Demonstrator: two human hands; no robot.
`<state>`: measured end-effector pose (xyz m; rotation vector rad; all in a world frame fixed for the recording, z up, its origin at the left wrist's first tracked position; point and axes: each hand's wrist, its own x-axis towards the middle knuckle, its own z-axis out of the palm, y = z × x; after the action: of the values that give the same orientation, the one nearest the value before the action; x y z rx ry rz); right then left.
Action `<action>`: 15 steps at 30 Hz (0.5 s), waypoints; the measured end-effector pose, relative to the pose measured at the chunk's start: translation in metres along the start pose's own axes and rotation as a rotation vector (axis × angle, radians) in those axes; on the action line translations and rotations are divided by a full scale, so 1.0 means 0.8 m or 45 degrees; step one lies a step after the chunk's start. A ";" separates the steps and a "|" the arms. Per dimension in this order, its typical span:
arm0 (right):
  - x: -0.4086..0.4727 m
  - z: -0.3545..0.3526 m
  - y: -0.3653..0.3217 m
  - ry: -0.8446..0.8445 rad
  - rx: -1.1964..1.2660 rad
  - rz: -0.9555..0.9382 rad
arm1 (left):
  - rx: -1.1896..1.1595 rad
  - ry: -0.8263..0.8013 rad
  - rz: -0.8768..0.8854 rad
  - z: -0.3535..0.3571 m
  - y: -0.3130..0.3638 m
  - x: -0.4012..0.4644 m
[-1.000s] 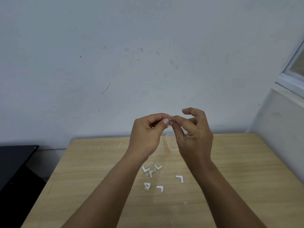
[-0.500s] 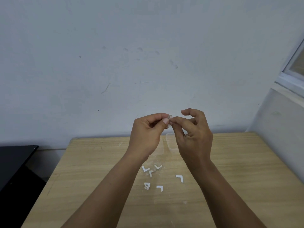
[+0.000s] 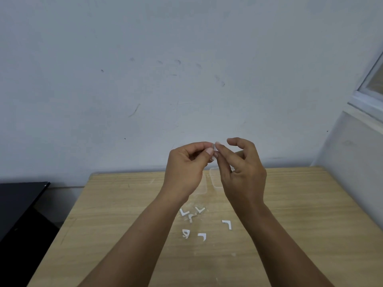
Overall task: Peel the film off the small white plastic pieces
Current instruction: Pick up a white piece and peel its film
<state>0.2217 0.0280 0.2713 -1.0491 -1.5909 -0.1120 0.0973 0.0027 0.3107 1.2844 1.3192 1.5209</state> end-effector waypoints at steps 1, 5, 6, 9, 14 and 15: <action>0.000 0.000 0.000 -0.004 0.001 -0.002 | -0.001 0.001 0.000 0.000 0.000 0.000; 0.000 -0.002 0.000 -0.010 -0.010 -0.027 | -0.006 0.005 -0.006 -0.001 -0.003 0.000; 0.000 -0.002 0.000 -0.009 -0.007 -0.028 | -0.007 0.003 -0.004 -0.001 -0.003 0.000; 0.001 -0.003 -0.003 -0.024 0.024 0.023 | -0.008 -0.001 0.000 -0.001 -0.003 -0.001; 0.005 -0.008 -0.008 -0.096 0.145 0.152 | -0.013 -0.030 -0.011 -0.002 -0.004 0.000; 0.006 -0.008 -0.008 -0.111 0.151 0.166 | -0.006 -0.037 -0.005 -0.002 -0.005 -0.001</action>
<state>0.2224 0.0227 0.2804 -1.0737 -1.5824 0.1170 0.0955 0.0024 0.3070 1.2953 1.2982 1.4962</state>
